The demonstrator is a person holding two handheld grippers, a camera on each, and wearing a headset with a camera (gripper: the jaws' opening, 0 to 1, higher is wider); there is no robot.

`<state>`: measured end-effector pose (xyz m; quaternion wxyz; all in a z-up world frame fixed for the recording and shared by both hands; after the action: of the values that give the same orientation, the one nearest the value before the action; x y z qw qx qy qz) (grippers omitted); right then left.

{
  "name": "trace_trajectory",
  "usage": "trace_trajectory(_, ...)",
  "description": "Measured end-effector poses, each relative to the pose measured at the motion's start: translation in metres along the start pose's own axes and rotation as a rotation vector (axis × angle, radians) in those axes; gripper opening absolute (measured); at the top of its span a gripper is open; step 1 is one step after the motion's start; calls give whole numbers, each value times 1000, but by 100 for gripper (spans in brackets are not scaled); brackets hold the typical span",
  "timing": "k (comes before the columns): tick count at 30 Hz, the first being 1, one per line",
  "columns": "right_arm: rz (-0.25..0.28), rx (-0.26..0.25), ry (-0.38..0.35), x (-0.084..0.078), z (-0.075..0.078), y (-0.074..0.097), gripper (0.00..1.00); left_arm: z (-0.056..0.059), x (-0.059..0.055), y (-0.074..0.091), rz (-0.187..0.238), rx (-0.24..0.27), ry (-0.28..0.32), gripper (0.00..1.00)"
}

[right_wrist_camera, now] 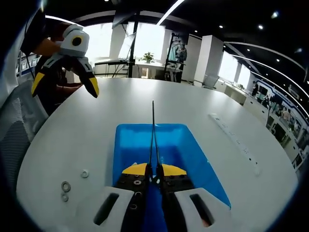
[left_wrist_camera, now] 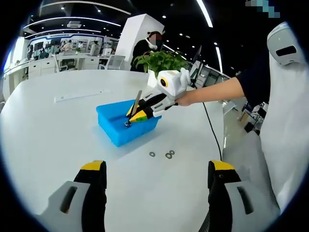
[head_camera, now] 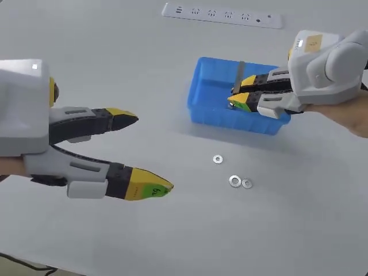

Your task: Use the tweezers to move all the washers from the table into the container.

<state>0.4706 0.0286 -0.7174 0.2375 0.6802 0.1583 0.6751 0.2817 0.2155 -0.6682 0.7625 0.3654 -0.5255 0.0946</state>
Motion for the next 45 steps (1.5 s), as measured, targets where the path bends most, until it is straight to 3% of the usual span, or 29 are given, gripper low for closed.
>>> trace_trajectory(17, 2, -7, -10, 2, 3, 2, 11, -3, 3, 0, 4, -5, -6, 92)
trace_trajectory(22, 5, -10, -12, 3, 4, 3, 11, -10, 11, -2, 14, -9, -20, 92)
trace_trajectory(26, 6, -6, -8, 4, 5, 3, 11, -25, 24, -9, 19, -7, -76, 91)
trace_trajectory(29, 9, -4, -8, 6, 5, 3, 11, -42, 36, -16, -5, 3, -139, 89)
trace_trajectory(31, 8, -2, -5, 7, 5, 3, 11, -51, 53, -26, 49, -3, -147, 86)
trace_trajectory(34, 16, -2, -4, 10, 6, 4, 11, -60, 81, -48, 181, -45, -119, 80)
trace_trajectory(35, 18, -1, -5, 11, 6, 4, 11, -62, 86, -53, 196, -57, -123, 80)
trace_trajectory(39, 26, 0, -3, 15, 6, 7, 11, -70, 93, -75, 150, -95, -166, 72)
trace_trajectory(45, 38, 9, -8, 18, 4, 12, 11, -76, 101, -102, 197, -153, -163, 56)
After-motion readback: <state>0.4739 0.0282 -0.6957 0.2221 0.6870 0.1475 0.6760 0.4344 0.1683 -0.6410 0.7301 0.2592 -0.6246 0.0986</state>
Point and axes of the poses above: the centre of the closed fingertips' face, and the gripper's own axes: y roughly backward along the fingers, z roughly to its right, x roughly out of its top, the point moved 9 cm from there along y, roughly backward along the fingers, and after that the axes turned 9 degrees about -y, right-handed, at the moved point
